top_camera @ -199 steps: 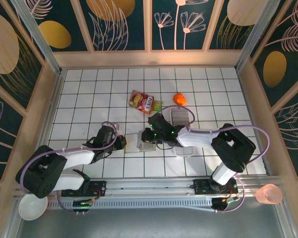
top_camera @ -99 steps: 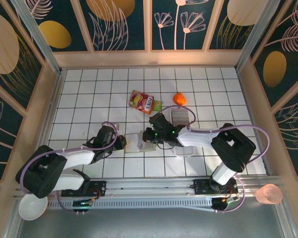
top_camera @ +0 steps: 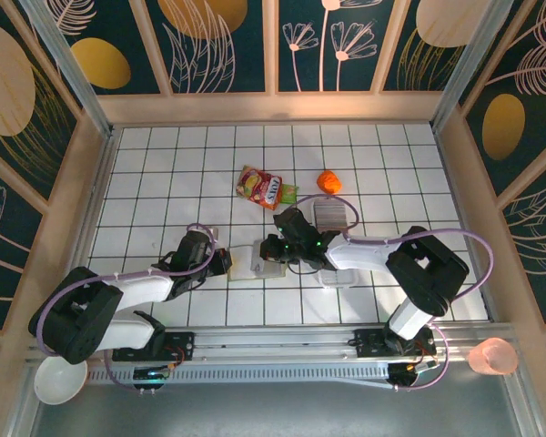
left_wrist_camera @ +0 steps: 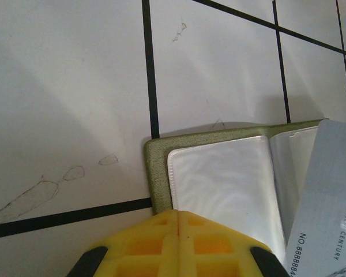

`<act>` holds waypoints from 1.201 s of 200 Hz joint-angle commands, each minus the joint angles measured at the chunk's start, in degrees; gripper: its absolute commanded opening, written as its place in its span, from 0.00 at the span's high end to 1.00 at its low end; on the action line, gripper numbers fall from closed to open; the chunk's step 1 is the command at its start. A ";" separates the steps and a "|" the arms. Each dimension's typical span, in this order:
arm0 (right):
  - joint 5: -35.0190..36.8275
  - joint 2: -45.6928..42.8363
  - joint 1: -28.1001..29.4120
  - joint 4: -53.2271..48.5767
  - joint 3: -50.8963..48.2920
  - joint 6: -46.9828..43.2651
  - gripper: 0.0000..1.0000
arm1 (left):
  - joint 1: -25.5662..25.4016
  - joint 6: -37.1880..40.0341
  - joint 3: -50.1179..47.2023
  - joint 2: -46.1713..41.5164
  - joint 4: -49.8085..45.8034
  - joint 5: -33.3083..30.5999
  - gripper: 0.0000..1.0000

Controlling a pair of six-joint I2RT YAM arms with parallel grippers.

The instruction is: Put the credit cards into the card holder

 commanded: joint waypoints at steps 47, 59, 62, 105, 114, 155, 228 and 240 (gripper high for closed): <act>-3.13 0.94 -0.33 3.38 -1.27 2.50 1.00 | -0.52 0.96 -0.32 -0.71 -2.90 -1.04 1.00; -3.91 1.18 -0.37 3.85 -1.49 2.83 1.00 | -0.57 0.91 -0.32 -0.63 -2.95 -0.98 1.00; -4.03 1.25 -0.42 3.85 -1.53 2.96 1.00 | -0.50 0.96 -0.32 -0.68 -2.94 -1.03 1.00; -4.82 2.98 -0.67 1.60 -0.17 2.36 1.00 | -0.56 0.98 -0.31 -0.63 -2.85 -1.13 1.00; -4.96 3.32 -0.76 1.15 0.12 2.24 1.00 | -0.66 0.98 -0.25 -0.65 -2.96 -1.10 1.00; -5.71 4.71 -0.90 0.63 1.10 1.59 1.00 | -0.75 0.97 -0.32 -0.71 -2.93 -1.26 1.00; -7.99 6.62 -1.63 0.23 2.62 0.26 1.00 | -0.78 1.03 -0.24 -0.71 -3.15 -1.65 1.00; -8.14 6.73 -1.76 0.12 2.86 0.18 1.00 | -0.84 1.00 -0.24 -0.66 -3.14 -1.61 1.00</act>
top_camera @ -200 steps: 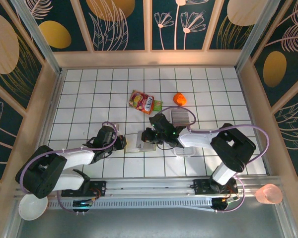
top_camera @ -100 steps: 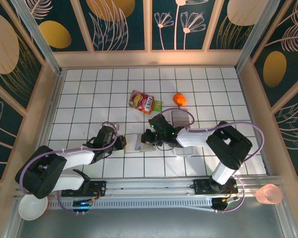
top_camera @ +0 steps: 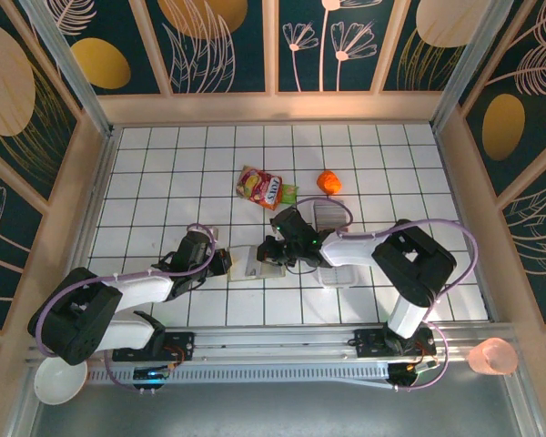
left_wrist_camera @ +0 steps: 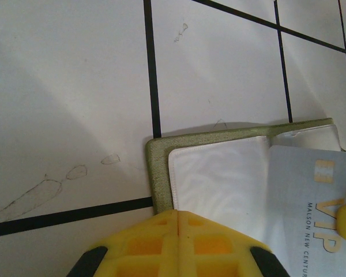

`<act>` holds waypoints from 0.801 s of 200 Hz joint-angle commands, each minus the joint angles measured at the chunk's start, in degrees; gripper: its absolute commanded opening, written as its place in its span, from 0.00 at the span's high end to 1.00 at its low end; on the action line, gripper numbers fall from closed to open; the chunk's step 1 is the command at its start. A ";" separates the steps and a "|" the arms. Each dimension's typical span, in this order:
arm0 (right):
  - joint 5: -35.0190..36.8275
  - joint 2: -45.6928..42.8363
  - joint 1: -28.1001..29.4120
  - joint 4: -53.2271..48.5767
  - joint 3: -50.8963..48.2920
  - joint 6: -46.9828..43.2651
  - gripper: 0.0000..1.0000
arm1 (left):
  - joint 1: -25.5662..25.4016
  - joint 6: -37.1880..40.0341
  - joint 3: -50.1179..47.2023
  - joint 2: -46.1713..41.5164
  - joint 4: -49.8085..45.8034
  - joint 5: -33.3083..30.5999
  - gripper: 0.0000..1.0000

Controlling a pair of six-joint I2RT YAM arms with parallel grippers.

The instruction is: Put the credit cards into the card holder

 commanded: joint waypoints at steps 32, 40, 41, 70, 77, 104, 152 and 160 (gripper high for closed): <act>-1.75 2.21 -0.96 -2.30 2.20 -2.53 0.98 | -0.56 0.94 -0.24 -0.36 -2.80 -0.89 1.00; -1.97 2.31 -1.13 -2.52 2.28 -2.64 0.98 | -0.54 0.94 -0.24 -0.32 -2.80 -0.93 1.00; -2.00 2.36 -1.14 -2.55 2.28 -2.73 0.98 | -0.57 0.90 -0.28 -0.32 -2.81 -0.95 1.00; -3.41 2.43 -1.59 -3.63 2.71 -3.58 1.00 | -0.59 1.01 -0.26 -0.32 -2.90 -1.15 1.00; -3.50 2.42 -1.71 -4.29 2.86 -3.90 1.00 | -0.67 1.02 -0.19 -0.34 -2.97 -1.24 1.00; -4.33 2.42 -2.26 -6.03 3.39 -5.19 1.00 | -0.68 1.05 -0.13 -0.26 -2.95 -1.37 1.00; -6.88 2.66 -2.65 -5.39 3.33 -5.74 1.00 | -0.70 1.13 -0.06 -0.12 -2.97 -1.40 1.00; -7.08 2.89 -2.64 -5.12 3.41 -5.74 1.00 | -0.70 1.14 -0.03 -0.05 -2.94 -1.42 1.00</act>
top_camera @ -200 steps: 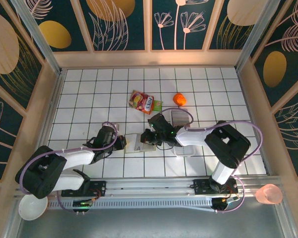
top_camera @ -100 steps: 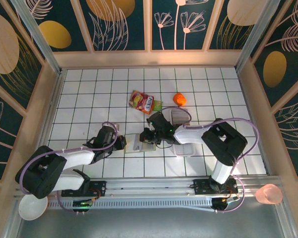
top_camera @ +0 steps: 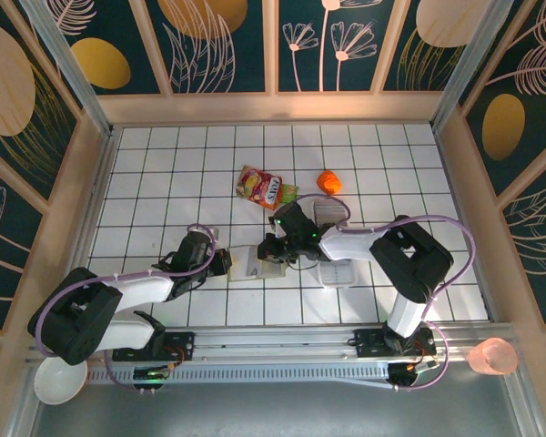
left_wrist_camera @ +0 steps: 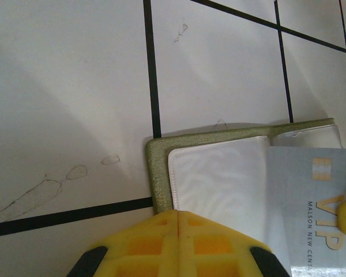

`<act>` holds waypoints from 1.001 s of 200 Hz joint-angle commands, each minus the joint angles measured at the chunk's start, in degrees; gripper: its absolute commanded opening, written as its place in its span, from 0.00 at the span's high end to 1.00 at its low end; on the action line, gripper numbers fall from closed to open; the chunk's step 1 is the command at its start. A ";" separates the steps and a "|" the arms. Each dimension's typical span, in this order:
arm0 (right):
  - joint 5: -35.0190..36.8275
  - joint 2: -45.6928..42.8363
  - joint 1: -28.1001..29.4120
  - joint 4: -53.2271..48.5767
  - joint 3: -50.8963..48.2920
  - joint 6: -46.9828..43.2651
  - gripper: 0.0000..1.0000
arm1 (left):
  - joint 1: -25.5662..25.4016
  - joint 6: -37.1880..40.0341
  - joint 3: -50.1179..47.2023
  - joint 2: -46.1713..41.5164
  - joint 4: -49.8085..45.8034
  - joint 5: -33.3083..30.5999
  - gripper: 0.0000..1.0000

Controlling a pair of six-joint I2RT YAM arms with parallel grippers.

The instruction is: Put the credit cards into the card holder

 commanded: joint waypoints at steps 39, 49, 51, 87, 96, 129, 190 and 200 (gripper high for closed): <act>-3.15 2.42 -0.39 -0.06 1.12 -1.16 1.00 | -0.45 1.03 -0.06 0.02 -2.89 -0.80 1.00; -3.31 2.55 -0.34 -0.08 1.21 -1.19 1.00 | -0.44 1.07 -0.06 -0.04 -2.92 -0.78 1.00; -3.33 2.56 -0.38 -0.02 1.28 -1.16 1.00 | -0.42 1.07 -0.06 0.02 -2.94 -0.75 1.00; -3.42 2.62 -0.36 1.10 1.12 -0.92 1.00 | -0.44 1.00 -0.04 -0.17 -3.00 -0.81 1.00; -3.51 2.58 -0.39 1.53 1.08 -0.85 1.00 | -0.40 1.07 -0.05 -0.14 -2.95 -0.80 1.00; -4.03 2.65 -0.35 2.79 1.21 -0.61 1.00 | -0.53 1.07 -0.11 -0.39 -3.04 -0.98 1.00; -2.94 3.43 -0.39 2.40 1.30 -0.33 1.00 | -0.52 0.80 -0.66 -2.54 -2.78 -1.68 1.00; -2.68 3.66 -0.39 2.20 1.30 -0.28 1.00 | -0.50 0.68 -0.85 -2.99 -2.44 -1.60 0.99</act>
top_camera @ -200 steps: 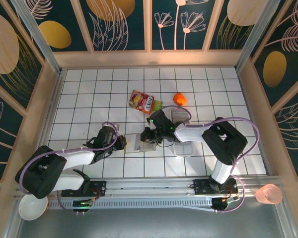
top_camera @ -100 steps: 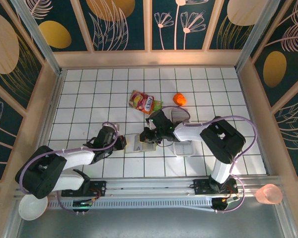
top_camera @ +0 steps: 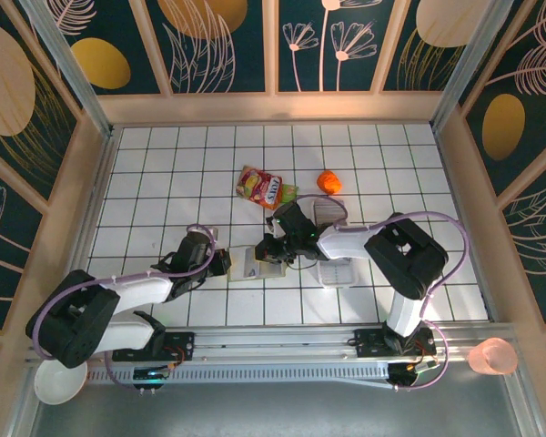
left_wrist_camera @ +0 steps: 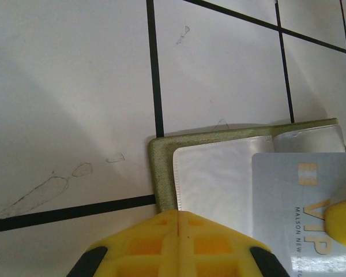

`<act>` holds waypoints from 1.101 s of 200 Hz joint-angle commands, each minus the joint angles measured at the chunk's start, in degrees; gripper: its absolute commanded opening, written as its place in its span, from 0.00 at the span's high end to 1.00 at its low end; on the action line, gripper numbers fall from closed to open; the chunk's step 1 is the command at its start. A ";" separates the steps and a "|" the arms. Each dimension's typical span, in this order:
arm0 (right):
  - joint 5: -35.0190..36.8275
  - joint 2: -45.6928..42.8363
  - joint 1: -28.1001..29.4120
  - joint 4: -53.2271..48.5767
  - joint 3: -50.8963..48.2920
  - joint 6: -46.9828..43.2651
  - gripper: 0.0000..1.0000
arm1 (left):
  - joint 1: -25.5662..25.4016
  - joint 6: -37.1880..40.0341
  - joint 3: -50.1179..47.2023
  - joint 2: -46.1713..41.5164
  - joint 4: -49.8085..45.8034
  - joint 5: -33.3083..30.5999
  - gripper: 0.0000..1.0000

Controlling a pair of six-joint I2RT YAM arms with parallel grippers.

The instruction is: Put the credit cards into the card holder

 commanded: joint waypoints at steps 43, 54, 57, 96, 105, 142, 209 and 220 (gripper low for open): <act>1.08 1.95 -0.11 -1.53 1.63 -1.24 0.93 | -0.25 0.66 -1.01 -1.58 -0.75 -0.51 0.97; 1.33 2.13 -0.09 -2.46 2.14 -1.69 0.91 | -0.29 0.75 -0.93 -1.33 -0.73 -0.41 0.96; 1.47 2.15 -0.09 -2.78 2.25 -1.88 0.91 | -0.25 0.80 -0.92 -1.25 -0.65 -0.41 0.96; 1.53 2.54 -0.09 -4.31 3.40 -3.39 0.88 | -0.36 0.96 -0.74 -0.22 -0.63 -0.42 0.96; 1.76 2.60 -0.13 -5.00 3.88 -3.79 0.86 | -0.37 0.96 -0.65 0.06 -0.66 -0.41 0.96; 4.34 1.20 -0.11 -7.97 4.51 -5.13 0.71 | -0.33 1.09 -0.63 0.36 -0.58 -0.40 0.96; 7.84 0.82 0.96 -12.58 7.06 -7.19 0.65 | -0.39 1.22 -0.39 1.00 -0.41 -0.25 0.96; 7.94 0.98 1.29 -12.79 7.36 -7.17 0.66 | -0.47 1.22 -0.39 1.16 -0.31 -0.24 0.96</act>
